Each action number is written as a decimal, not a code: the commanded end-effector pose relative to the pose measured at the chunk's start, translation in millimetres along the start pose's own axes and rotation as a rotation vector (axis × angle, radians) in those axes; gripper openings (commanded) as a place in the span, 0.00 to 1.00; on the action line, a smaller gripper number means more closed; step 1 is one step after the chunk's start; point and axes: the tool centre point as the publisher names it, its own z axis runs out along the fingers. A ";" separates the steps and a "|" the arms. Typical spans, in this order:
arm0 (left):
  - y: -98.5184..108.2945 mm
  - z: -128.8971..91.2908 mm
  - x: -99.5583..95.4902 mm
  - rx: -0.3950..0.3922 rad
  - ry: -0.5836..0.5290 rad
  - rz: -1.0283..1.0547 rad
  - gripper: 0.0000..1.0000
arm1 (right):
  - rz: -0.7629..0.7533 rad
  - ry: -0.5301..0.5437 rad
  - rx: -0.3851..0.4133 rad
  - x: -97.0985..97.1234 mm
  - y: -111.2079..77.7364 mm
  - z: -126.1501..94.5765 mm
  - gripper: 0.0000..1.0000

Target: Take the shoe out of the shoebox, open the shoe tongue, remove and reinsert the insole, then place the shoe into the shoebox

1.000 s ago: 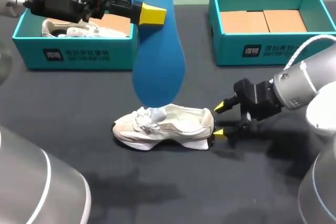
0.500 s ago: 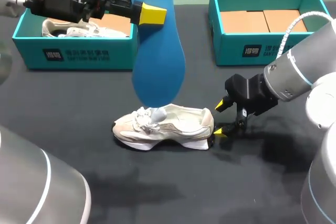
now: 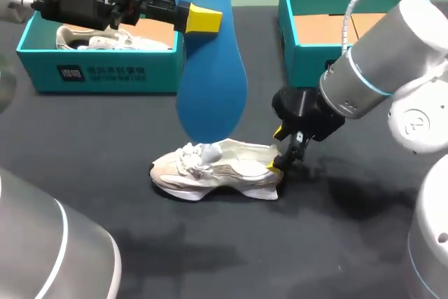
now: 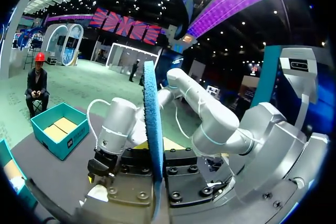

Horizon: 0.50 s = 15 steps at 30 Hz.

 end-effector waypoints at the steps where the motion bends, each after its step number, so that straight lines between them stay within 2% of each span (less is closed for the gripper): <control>1: -1.0 1.8 -1.4 -0.002 0.001 0.000 0.00 | 0.001 -0.007 0.372 3.5 10.3 -3.4 1.00; 6: -1.0 1.8 -1.4 -0.002 0.001 0.000 0.00 | -0.003 -0.010 0.417 5.1 14.2 -7.3 1.00; 15: -1.0 1.8 -1.4 -0.002 0.001 0.000 0.00 | -0.015 0.008 0.437 2.2 15.9 -9.1 1.00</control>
